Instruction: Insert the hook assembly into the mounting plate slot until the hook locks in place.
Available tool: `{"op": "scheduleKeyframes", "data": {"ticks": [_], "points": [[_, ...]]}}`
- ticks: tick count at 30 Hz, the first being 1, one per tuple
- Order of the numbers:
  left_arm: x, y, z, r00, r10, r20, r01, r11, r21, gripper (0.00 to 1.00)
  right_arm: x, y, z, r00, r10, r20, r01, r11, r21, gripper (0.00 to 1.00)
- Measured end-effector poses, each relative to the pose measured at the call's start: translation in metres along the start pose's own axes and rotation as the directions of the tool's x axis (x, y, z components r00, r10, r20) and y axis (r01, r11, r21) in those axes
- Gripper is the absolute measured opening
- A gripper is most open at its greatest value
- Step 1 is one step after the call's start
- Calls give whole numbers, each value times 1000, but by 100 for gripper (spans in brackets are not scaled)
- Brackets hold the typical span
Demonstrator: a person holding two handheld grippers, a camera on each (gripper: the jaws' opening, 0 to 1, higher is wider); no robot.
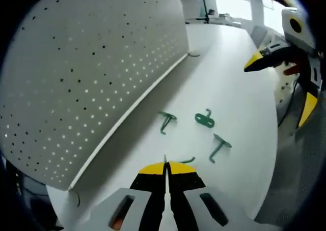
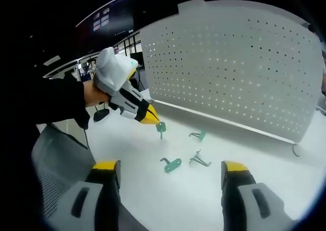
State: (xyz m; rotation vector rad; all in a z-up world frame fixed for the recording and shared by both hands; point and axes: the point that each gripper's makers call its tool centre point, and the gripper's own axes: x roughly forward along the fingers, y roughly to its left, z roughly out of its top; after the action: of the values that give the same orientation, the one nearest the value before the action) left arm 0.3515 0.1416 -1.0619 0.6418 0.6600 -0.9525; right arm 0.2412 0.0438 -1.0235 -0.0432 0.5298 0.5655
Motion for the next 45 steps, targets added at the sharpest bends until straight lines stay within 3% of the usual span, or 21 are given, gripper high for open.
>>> {"op": "scheduleKeyframes", "data": {"ticks": [13,22,28,45], "points": [[-13,-20,13,997,-52,64,56,997,-62,1,3,4,-2,1000,17,-17,-17,999,-30,69],[-25,-34,15,989,-86,122,102,986,-130,1,6,19,-3,997,64,-31,-67,993,-96,43],[-31,-41,14,982,-105,160,134,973,-187,1,11,25,-2,996,78,-39,-83,986,-144,34],[-39,-59,16,965,-144,221,200,945,-257,1,28,38,1,991,112,-70,-126,962,-242,23]]}}
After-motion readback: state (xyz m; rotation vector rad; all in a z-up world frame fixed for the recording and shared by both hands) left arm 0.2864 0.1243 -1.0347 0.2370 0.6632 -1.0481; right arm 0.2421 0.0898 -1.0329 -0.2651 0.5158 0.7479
